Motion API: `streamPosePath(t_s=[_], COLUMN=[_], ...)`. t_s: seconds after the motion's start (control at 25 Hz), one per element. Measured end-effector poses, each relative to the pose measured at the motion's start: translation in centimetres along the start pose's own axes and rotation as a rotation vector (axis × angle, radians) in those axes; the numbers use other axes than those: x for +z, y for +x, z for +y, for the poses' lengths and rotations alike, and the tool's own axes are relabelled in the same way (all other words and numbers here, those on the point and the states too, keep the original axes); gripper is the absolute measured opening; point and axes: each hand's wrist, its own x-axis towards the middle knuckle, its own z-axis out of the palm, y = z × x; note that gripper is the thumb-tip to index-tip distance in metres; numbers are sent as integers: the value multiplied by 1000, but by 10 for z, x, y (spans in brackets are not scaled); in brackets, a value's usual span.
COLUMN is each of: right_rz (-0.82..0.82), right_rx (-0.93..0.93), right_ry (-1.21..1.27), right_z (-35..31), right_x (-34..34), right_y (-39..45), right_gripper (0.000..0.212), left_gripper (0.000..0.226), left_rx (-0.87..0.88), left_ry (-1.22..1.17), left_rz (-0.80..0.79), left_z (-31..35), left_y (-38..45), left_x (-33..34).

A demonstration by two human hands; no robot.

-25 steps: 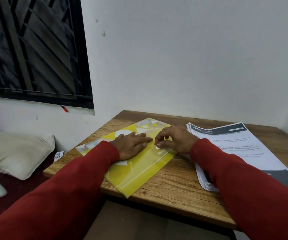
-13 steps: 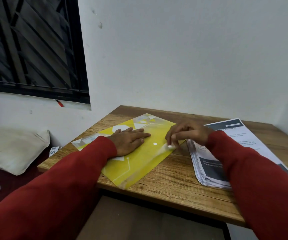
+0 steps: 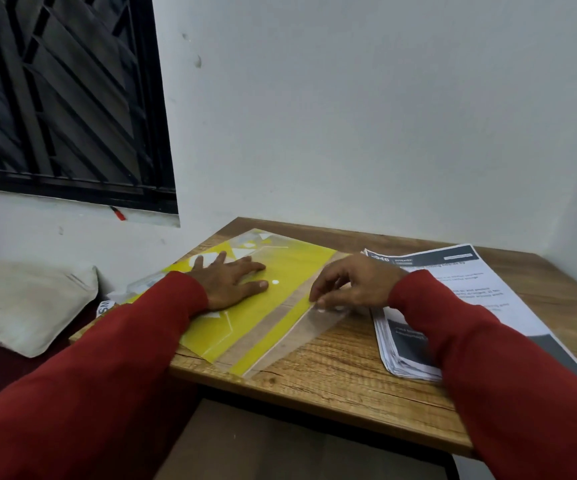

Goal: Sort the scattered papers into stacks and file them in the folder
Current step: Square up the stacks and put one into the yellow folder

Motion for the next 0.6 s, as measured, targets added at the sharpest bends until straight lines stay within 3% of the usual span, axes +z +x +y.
streamPosePath(t_s=[0.12, 0.28, 0.36, 0.48, 0.6], right_rz=[-30, -14, 1, 249, 523], right_rx=[-26, 33, 87, 229, 609], right_ry=[-100, -88, -34, 78, -71], right_z=[-8, -6, -5, 0, 25], right_x=[11, 14, 8, -17, -56], right_y=[9, 12, 9, 0, -33], right_gripper=[18, 17, 14, 14, 30], left_gripper=[64, 106, 117, 114, 99], left_rx=[-33, 9, -3, -50, -96], left_ry=[48, -12, 13, 24, 71], left_rz=[93, 2, -30, -32, 26], left_z=[-3, 10, 16, 23, 28], left_y=[-4, -19, -23, -26, -29], left_x=[-7, -4, -2, -4, -1])
